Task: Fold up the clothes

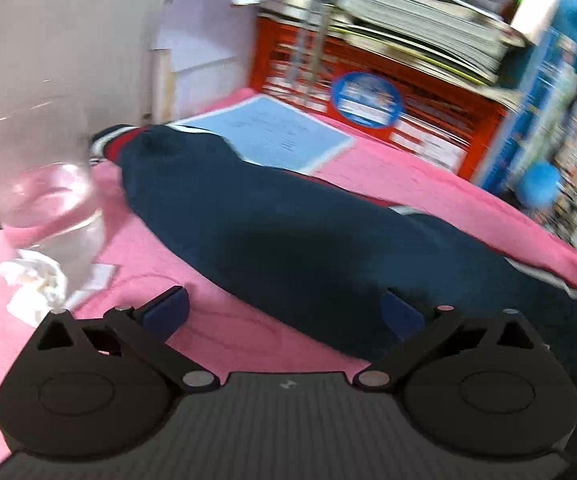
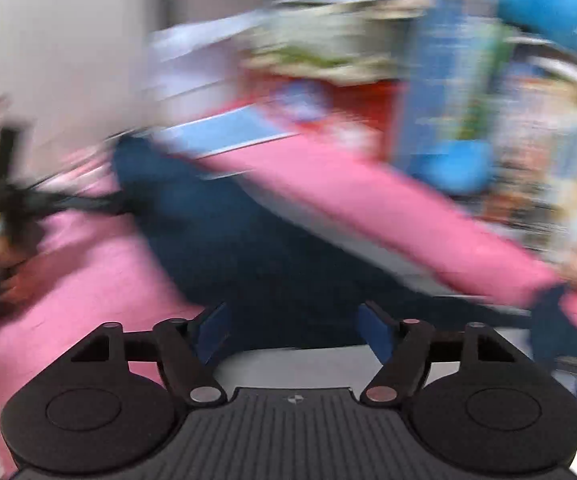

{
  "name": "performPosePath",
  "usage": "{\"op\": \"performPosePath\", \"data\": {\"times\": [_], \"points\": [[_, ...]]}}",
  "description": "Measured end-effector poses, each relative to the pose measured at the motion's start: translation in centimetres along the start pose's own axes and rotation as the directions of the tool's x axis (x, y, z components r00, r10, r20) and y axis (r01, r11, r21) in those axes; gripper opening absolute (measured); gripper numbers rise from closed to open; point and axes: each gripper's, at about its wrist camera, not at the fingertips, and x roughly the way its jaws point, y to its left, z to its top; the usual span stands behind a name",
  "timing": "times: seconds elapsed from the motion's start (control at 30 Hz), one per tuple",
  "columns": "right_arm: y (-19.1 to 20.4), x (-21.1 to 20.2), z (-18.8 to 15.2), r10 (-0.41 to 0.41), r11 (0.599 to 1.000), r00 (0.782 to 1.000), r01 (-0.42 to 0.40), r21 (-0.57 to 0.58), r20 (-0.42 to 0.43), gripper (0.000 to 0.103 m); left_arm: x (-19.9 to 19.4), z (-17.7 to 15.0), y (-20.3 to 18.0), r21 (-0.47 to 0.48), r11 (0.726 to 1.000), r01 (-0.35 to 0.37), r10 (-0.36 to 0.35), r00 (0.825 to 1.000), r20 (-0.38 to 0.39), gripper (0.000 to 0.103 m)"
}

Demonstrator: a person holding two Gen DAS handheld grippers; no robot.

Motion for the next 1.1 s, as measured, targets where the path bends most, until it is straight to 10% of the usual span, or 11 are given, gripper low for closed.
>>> {"op": "performPosePath", "data": {"times": [0.1,0.2,0.27,0.3,0.33,0.43,0.6,0.73,1.03,1.1], "points": [[-5.5,1.7,0.1,-0.324,0.943,0.946,0.325,0.075,-0.025,0.083,1.1,1.0,-0.3,-0.018,0.997,-0.077,0.076,0.997,-0.007,0.103],[-10.5,5.5,-0.7,-0.437,0.877,0.883,0.46,0.137,-0.173,0.084,2.4,2.0,-1.1,0.004,0.988,-0.157,0.157,0.988,-0.013,0.103],[-12.1,6.8,-1.4,-0.365,0.883,0.907,0.409,0.231,-0.21,0.073,3.0,2.2,-0.9,-0.003,0.984,-0.176,0.176,0.984,0.02,0.101],[-12.8,7.4,-1.7,-0.33,0.881,0.918,0.384,0.276,-0.221,0.037,3.2,2.3,-0.8,-0.008,0.982,-0.187,0.187,0.982,0.038,0.084],[-13.1,7.5,-1.7,-0.305,0.881,0.929,0.359,0.308,-0.21,0.023,3.2,2.5,-0.6,-0.022,0.978,-0.206,0.207,0.976,0.064,0.054],[-13.7,8.0,-0.8,-0.326,0.873,0.926,0.372,0.315,-0.191,0.007,4.1,4.3,0.2,-0.092,0.974,-0.207,0.213,0.975,0.066,0.013],[-16.4,6.5,2.0,-0.394,0.813,0.917,0.382,0.439,-0.067,0.005,6.0,7.3,-0.3,-0.112,0.982,-0.153,0.163,0.983,0.084,0.008],[-16.9,6.9,1.3,-0.392,0.83,0.919,0.378,0.41,-0.052,0.005,7.0,8.4,-2.2,-0.043,0.979,-0.201,0.205,0.965,0.163,0.008],[-16.5,10.4,-1.4,-0.356,0.855,0.929,0.368,0.365,-0.103,0.009,10.9,7.0,-2.8,0.054,0.941,-0.334,0.331,0.942,0.059,0.01],[-15.8,9.9,-1.2,-0.376,0.865,0.921,0.389,0.318,-0.104,0.022,10.1,7.1,-3.0,0.043,0.938,-0.345,0.341,0.936,0.083,0.01]]}}
